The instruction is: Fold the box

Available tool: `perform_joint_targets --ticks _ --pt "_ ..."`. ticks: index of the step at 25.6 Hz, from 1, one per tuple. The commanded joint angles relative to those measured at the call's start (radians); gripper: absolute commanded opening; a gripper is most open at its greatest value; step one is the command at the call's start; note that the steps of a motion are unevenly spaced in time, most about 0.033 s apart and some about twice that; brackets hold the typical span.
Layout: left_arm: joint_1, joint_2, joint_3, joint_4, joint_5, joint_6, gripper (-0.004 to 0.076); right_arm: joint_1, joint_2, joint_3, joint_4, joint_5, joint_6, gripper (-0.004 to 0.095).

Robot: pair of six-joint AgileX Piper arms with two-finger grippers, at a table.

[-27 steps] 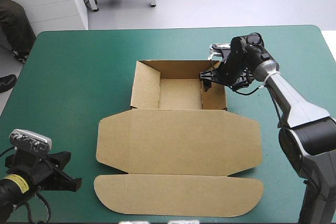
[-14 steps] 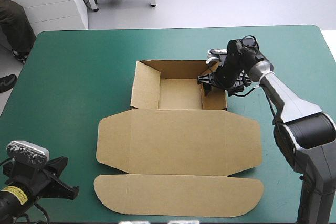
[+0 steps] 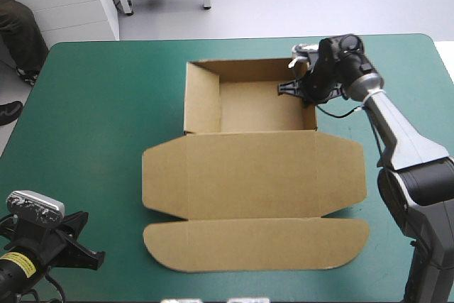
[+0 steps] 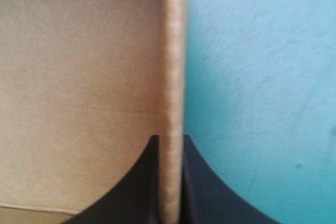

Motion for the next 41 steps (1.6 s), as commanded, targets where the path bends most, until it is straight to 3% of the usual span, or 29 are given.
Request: perform_joint_targets --ticks 1,5,13,18,24,34,35,37,39,41 --pt "-0.001 0.007 -0.023 0.008 -0.061 -0.002 0.0000 -0.106 -0.099 -0.145 -0.007 0.032 0.002 -0.0001" --pt "-0.001 0.007 -0.023 0.018 -0.061 -0.002 0.0000 -0.257 -0.125 -0.237 0.062 0.036 -0.017 -0.0001" --pt "-0.001 0.006 -0.023 0.045 -0.061 -0.002 0.0000 -0.585 -0.116 -0.254 0.069 0.019 -0.056 -0.0001" --pt "-0.001 0.006 -0.023 0.060 -0.061 -0.002 0.0000 -0.725 -0.080 -0.254 0.070 0.019 -0.100 -0.0001" --pt "-0.001 0.006 -0.023 0.056 -0.061 -0.002 0.0000 -0.796 -0.012 -0.253 0.070 0.030 -0.153 -0.0001" --pt "-0.001 0.006 -0.023 0.053 -0.058 -0.002 0.0000 -0.798 0.116 -0.239 0.019 0.035 -0.161 0.0007" --pt "-0.001 0.006 -0.023 0.053 -0.058 -0.002 -0.0001 -0.798 0.116 -0.225 0.021 0.035 -0.172 0.0025" --pt "-0.001 0.006 -0.023 0.053 -0.058 -0.002 -0.0006 -0.800 0.116 -0.184 0.016 0.035 -0.186 0.0160" --pt "-0.001 0.006 -0.023 0.053 -0.058 -0.002 -0.0010 -0.817 0.116 -0.155 0.021 0.035 -0.188 0.0474" --pt "-0.001 0.006 -0.023 0.053 -0.058 -0.002 -0.0010 -0.832 0.111 -0.155 0.023 0.035 -0.188 0.0623"
